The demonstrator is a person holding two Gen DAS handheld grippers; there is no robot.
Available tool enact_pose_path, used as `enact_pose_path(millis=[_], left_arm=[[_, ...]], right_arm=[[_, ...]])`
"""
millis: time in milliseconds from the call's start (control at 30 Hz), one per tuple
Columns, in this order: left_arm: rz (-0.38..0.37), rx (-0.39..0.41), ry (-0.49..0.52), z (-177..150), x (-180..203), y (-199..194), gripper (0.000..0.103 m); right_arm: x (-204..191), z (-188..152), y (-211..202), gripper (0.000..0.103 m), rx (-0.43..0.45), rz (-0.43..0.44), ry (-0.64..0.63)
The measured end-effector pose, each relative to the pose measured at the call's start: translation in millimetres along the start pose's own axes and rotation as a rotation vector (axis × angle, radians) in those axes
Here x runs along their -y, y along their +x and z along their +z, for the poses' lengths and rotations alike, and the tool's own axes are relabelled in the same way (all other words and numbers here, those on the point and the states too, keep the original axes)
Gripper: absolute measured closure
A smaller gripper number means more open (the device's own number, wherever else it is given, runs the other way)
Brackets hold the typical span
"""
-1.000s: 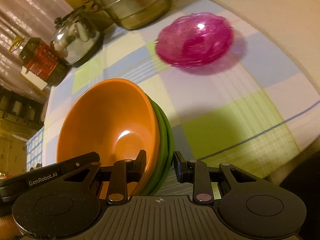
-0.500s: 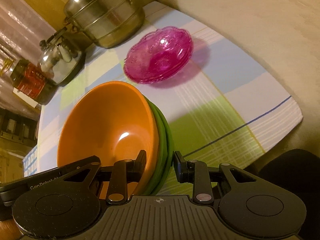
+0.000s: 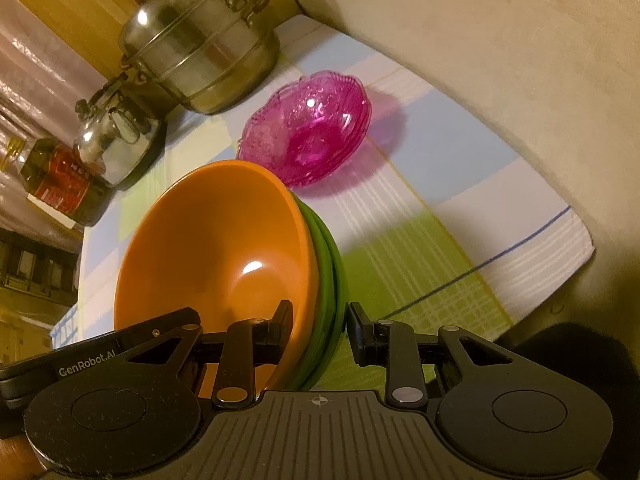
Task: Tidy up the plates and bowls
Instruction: 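Lift the bowl stack with both grippers and carry it toward the pink dishes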
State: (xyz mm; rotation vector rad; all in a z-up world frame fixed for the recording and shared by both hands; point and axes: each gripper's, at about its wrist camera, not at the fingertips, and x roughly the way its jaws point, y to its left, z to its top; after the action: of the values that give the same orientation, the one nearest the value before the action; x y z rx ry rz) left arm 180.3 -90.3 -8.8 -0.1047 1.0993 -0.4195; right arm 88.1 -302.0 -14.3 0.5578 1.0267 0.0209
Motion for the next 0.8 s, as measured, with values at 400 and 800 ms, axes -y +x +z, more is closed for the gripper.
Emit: enact_pose_path(millis=[400, 800], left_arm=[[-0.005, 0.015, 0.031, 41, 16, 9, 0.081], [0.001, 0.026, 0.040, 94, 21, 32, 0.081]], right_arm=[[-4, 46, -3, 0.074, 0.044, -0.009, -0.026], [-6, 100, 18, 0.074, 0.048, -0.008, -0.039]])
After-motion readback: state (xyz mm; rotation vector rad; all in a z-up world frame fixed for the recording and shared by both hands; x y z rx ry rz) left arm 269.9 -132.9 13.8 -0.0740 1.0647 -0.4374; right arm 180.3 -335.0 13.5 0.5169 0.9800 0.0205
